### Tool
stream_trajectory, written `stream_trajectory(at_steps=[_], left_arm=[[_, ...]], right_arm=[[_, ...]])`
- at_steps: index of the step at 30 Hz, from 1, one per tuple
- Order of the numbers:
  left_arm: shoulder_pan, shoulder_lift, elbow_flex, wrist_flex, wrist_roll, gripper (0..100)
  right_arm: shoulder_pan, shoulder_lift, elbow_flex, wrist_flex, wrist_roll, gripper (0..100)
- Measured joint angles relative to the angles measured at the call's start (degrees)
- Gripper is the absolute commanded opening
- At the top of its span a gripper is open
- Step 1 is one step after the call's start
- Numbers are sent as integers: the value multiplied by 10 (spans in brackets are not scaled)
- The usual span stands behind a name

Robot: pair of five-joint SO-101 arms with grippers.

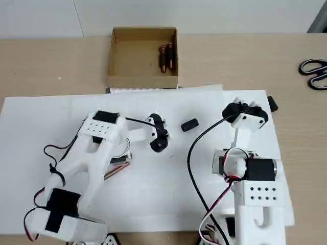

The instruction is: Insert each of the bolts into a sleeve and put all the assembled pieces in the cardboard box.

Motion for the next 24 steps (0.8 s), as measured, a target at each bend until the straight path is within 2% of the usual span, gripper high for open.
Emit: stream_trajectory(at_steps=[4, 7, 16, 24], left_arm=[[0, -4, 19, -20, 1, 47], [0, -4, 20, -21, 1, 3], [1, -5, 18, -18, 1, 6], [2, 4, -98, 110, 1, 6]], right_arm=[[0, 0, 0, 0, 0, 3], [0, 0, 0, 0, 0, 3], [0, 0, 0, 0, 0, 3], [0, 0, 0, 0, 0, 3]])
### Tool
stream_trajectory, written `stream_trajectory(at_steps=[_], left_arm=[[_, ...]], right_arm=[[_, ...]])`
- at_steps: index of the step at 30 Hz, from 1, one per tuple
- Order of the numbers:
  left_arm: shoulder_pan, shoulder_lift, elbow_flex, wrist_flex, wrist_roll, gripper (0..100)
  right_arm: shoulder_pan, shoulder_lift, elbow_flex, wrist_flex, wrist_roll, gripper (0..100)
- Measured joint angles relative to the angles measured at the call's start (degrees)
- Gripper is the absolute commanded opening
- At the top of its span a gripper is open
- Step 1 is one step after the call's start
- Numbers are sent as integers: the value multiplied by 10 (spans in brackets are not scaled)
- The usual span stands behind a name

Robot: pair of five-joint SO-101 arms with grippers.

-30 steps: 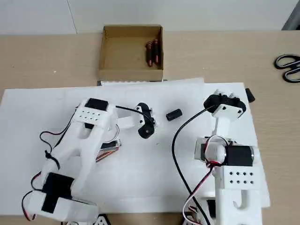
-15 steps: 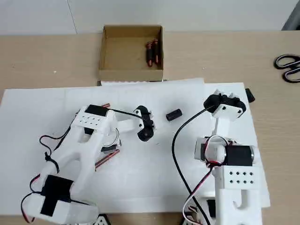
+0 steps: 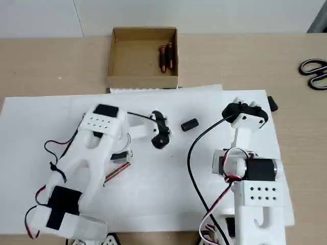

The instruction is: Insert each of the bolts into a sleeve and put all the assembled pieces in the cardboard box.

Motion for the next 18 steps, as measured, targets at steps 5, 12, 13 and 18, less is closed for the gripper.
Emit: stream_trajectory(at_steps=[5, 12, 13, 18], left_arm=[[-1, -52, -50, 62, 21, 6], [4, -145, -54, 105, 76, 6], [8, -157, -54, 112, 92, 6], [28, -227, -54, 117, 197, 6]], right_arm=[[0, 0, 0, 0, 0, 3], [1, -26, -2, 2, 0, 3], [1, -40, -5, 3, 0, 3], [-18, -113, -15, 12, 11, 3]])
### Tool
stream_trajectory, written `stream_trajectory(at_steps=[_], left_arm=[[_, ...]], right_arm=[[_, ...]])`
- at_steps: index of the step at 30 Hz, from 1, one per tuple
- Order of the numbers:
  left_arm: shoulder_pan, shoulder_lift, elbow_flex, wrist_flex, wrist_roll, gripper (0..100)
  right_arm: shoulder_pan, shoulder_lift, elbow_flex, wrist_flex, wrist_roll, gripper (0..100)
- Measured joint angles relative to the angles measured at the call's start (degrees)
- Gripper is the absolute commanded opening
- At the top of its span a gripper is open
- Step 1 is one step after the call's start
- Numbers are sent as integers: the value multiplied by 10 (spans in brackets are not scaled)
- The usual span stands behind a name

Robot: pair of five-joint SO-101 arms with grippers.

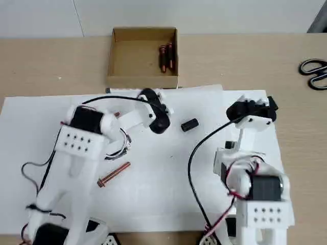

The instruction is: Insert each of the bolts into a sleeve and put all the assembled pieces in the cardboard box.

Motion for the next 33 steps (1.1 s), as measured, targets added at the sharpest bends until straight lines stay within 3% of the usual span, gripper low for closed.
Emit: stream_trajectory(at_steps=[8, 14, 26, 33], left_arm=[[8, -75, 0, 0, 198, 7], [8, -84, -39, 12, 394, 6], [10, -96, -152, 13, 476, 6], [10, -193, -167, -46, 539, 6]], right_arm=[[-21, -47, 0, 24, 10, 3], [-21, -53, -26, 24, 10, 3], [-69, -69, -89, 24, 33, 3], [-101, -145, -112, 24, 52, 3]])
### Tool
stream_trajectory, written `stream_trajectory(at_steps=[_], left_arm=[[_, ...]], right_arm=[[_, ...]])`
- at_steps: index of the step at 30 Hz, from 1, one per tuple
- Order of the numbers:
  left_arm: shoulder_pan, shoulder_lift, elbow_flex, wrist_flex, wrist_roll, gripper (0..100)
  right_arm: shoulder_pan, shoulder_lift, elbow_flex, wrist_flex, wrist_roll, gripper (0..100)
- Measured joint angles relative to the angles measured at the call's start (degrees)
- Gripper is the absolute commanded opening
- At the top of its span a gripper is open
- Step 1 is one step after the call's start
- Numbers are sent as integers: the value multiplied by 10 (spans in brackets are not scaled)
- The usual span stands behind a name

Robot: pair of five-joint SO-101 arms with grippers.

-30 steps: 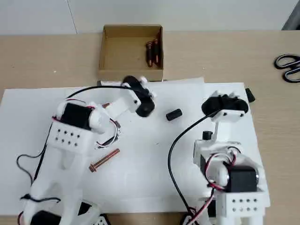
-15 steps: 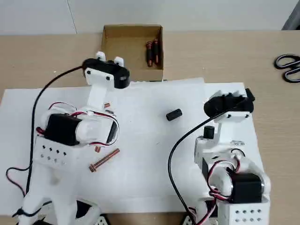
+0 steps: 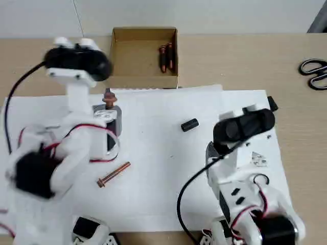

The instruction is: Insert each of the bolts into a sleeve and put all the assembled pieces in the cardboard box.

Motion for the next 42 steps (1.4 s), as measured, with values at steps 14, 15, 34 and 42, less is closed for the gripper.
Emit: stream_trajectory(at_steps=[14, 15, 34, 42], left_arm=[[0, -287, 304, -212, 124, 6], [0, -309, 329, -222, 129, 6], [-40, -614, 629, -326, 148, 6], [-16, -614, 693, -425, 182, 6]], right_arm=[[-4, -167, 146, -41, 15, 2], [-4, -184, 164, -55, 15, 2], [-153, -246, 386, -257, 15, 2], [-236, -246, 444, -310, 15, 2]])
